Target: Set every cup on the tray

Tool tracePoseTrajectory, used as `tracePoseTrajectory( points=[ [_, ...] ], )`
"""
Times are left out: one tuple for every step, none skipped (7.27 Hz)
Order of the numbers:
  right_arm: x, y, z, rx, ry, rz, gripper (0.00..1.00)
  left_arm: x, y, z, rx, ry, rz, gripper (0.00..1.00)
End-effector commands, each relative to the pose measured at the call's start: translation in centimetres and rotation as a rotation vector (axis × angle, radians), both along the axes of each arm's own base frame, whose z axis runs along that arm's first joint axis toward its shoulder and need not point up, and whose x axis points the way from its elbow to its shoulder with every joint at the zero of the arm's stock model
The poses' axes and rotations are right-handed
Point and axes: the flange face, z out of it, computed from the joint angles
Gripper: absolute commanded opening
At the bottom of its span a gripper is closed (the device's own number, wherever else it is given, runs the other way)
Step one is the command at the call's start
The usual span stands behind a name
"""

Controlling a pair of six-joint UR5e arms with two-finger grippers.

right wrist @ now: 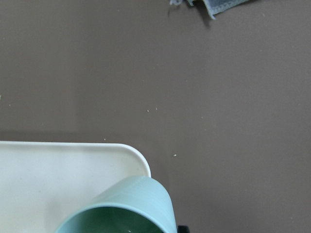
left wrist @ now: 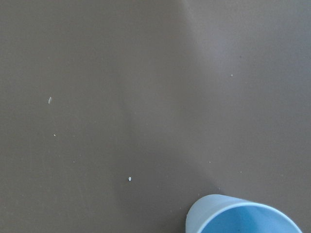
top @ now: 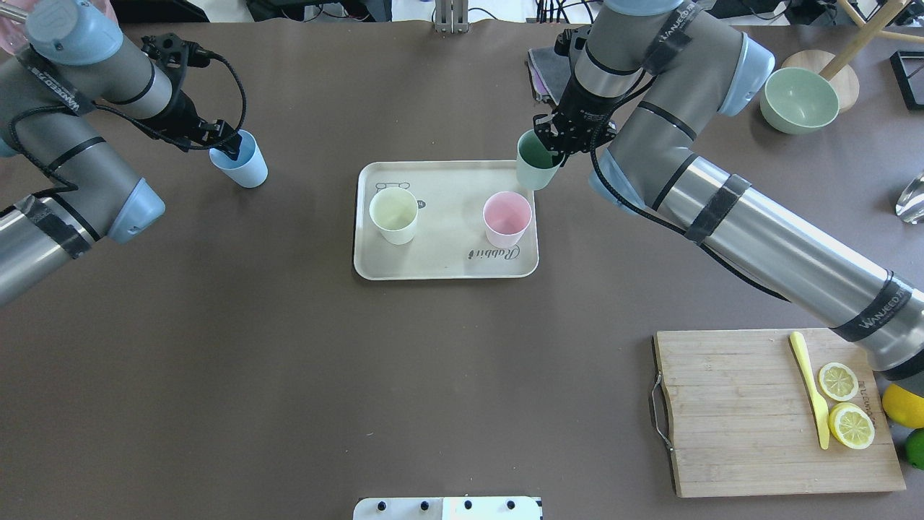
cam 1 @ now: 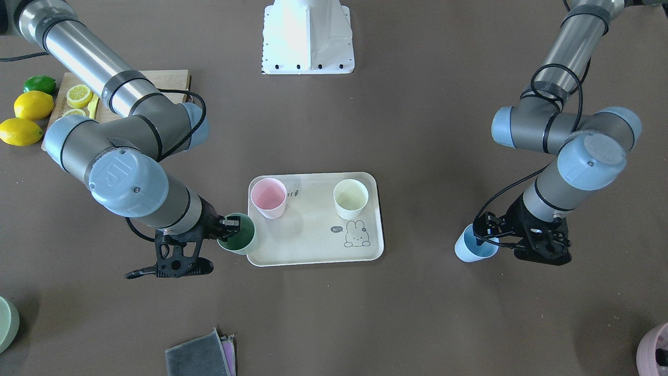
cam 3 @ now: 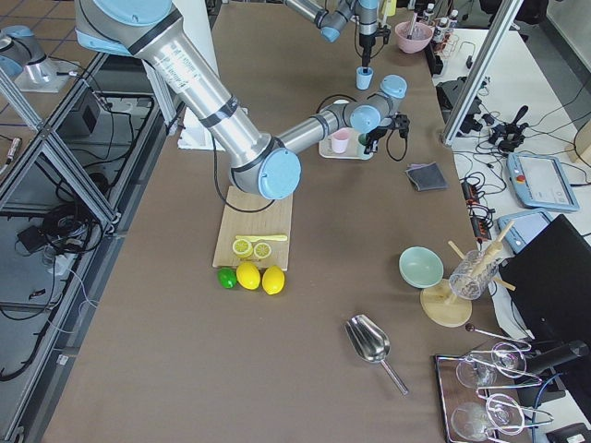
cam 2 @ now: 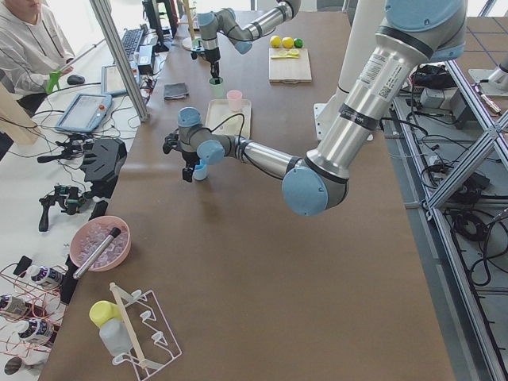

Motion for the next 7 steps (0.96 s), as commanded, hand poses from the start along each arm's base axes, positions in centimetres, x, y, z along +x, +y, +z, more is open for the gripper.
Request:
tracePoseTrajectory(
  points=[
    [-1.0, 0.1, -1.6, 0.014, 0.005, 0.017, 0.00, 0.3, -0.3, -0.8, 0.003, 0.003, 0.004, 0.00],
    [-1.1, 0.1, -1.9, 0.006, 0.004, 0.025, 0.00, 0.7, -1.0, -3.2, -0.001, 0.016, -0.001, 0.00],
    [-1.2, -0.1, -2.5, -0.011, 0.002, 0.041, 0.00, 1.5, -2.4, -7.6, -0.017, 0.007, -0.005, 0.00],
    [-2.0, -0.1, -2.8, -0.024, 0.003, 0.045, 0.00, 2.3, -3.0, -11.2, -0.041, 0.025, -0.035, 0.00],
    [-2.5, 0.0, -2.5, -0.006, -0.011, 0.042, 0.98, 5.5, -1.9, -14.5, -0.072, 0.060, -0.048, 0.00],
    [-2.5, -0.2, -1.9, -0.002, -0.014, 0.044, 1.00, 8.7, -0.3, -16.8, -0.099, 0.089, -0.050, 0.00],
    [-1.9, -0.4, -2.1, 0.001, -0.020, 0.049, 1.00, 11.9, 1.6, -19.0, -0.129, 0.112, -0.046, 0.00]
  ],
)
